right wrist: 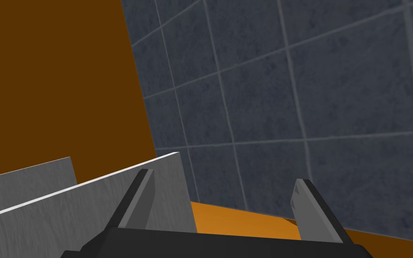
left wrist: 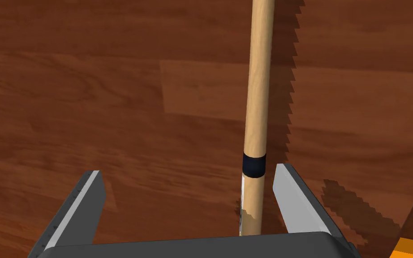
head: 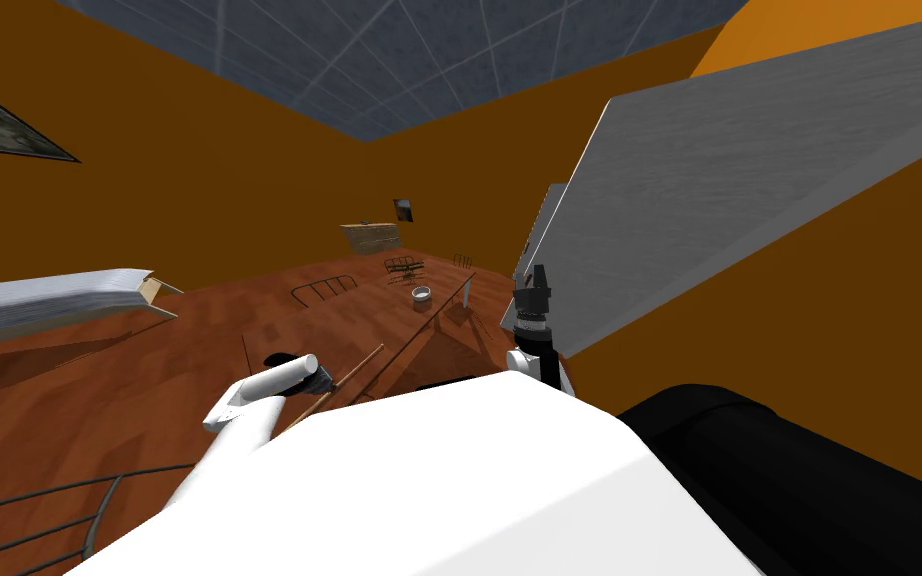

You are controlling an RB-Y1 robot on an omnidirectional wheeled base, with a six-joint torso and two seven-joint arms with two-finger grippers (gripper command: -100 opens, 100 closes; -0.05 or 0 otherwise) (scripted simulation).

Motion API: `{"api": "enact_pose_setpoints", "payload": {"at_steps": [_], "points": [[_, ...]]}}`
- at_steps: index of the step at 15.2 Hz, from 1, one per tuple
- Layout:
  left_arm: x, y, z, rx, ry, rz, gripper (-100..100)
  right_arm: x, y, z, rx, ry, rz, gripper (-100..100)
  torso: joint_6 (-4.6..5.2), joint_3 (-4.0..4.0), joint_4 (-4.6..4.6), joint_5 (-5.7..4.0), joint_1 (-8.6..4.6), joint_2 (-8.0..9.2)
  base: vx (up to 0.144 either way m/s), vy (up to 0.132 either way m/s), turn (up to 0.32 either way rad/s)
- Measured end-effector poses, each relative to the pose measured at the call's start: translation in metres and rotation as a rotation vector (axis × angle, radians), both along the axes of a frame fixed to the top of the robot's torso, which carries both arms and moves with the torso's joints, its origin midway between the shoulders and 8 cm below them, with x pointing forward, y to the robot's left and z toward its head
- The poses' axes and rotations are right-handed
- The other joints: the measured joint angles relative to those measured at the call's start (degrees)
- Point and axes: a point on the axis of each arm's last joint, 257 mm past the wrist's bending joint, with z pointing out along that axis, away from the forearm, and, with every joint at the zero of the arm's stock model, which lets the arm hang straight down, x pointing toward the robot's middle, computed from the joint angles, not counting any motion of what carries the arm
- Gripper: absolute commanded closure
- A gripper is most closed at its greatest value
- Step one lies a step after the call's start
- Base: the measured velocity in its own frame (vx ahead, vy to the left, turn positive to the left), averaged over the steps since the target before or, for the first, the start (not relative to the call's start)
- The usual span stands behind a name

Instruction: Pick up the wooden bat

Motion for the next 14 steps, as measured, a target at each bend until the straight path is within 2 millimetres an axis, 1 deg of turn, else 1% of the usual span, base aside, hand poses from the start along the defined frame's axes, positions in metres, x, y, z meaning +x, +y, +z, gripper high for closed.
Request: {"api": "enact_pose_setpoints", "payload": {"at_steps": [7, 8, 13, 14], "points": [[-0.03, -0.024, -0.021, -0.116, 0.108, 0.066, -100, 0.0, 0.0, 0.0, 0.0, 0.0, 0.0, 0, -0.01, -0.01, 0.0, 0.01, 0.07, -0.01, 0.035, 0.003, -0.03], [-0.031, -0.025, -0.022, -0.121, 0.113, 0.068, -100, 0.0, 0.0, 0.0, 0.0, 0.0, 0.0, 0, -0.02, 0.01, 0.0, 0.01, 0.07, 0.02, 0.01, 0.013, -0.038], [-0.037, -0.028, -0.039, -0.123, 0.111, 0.078, -100, 0.0, 0.0, 0.0, 0.0, 0.0, 0.0, 0, -0.02, 0.09, 0.03, 0.04, 0.19, 0.16, 0.001, 0.03, -0.031], [-0.037, -0.028, -0.039, -0.122, 0.11, 0.079, 100, 0.0, 0.0, 0.0, 0.0, 0.0, 0.0, 0, -0.02, 0.09, 0.04, 0.03, 0.16, 0.16, 0.0, 0.007, -0.001]]}}
